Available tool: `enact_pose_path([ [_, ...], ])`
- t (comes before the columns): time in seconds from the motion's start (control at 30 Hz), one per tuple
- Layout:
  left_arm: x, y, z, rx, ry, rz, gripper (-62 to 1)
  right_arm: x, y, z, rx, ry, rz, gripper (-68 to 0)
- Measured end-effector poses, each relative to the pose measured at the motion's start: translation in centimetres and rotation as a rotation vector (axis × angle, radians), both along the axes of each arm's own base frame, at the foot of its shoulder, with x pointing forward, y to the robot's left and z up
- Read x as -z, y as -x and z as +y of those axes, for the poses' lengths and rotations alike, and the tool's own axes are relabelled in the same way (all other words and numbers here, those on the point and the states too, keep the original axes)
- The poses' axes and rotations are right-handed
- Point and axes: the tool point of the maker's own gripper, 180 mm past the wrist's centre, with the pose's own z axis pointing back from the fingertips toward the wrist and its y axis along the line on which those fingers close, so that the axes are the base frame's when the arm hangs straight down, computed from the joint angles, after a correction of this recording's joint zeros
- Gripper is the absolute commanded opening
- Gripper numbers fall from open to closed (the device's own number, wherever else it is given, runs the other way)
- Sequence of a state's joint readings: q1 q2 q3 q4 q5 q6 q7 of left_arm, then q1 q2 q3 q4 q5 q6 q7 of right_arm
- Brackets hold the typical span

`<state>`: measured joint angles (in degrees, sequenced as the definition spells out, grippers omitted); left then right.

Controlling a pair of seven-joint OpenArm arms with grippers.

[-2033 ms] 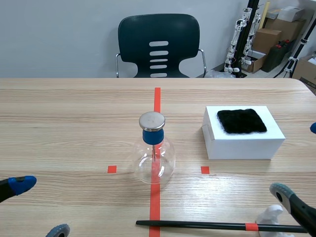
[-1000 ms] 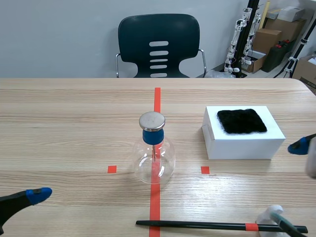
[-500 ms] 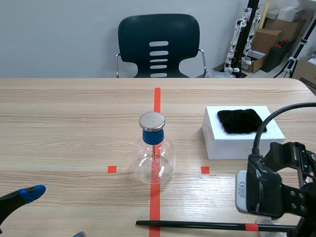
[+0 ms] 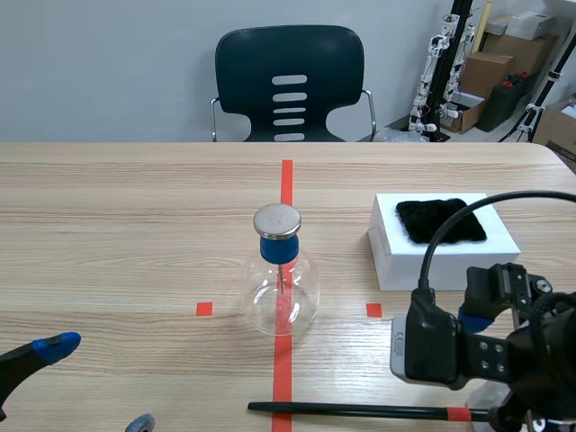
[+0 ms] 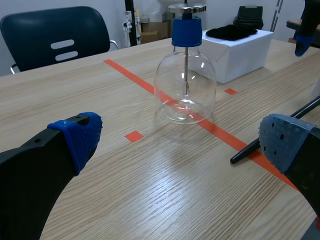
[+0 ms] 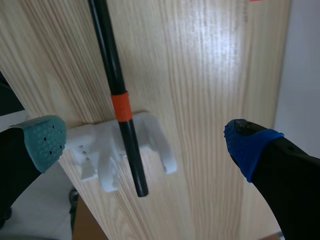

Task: Do the electroscope experiment. pick up the black charging rod

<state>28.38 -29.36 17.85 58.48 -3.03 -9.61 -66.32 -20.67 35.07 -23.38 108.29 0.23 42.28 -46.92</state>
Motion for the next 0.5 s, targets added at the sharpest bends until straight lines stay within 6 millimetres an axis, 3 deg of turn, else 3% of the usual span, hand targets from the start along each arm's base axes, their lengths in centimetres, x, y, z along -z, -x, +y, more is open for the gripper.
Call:
enact_pose_path([
  [0.17, 0.0, 0.3, -0.3, 0.009, 0.013, -0.001, 1.4, 1.3, 0.5, -0.2, 0.052, -0.002, 0.055, 0.4],
  [0.5, 0.4, -0.2, -0.2, -0.004, 0.011, -0.001, 1.4, 1.8, 0.1, -0.2, 0.074, -0.019, 0.076, 0.4],
])
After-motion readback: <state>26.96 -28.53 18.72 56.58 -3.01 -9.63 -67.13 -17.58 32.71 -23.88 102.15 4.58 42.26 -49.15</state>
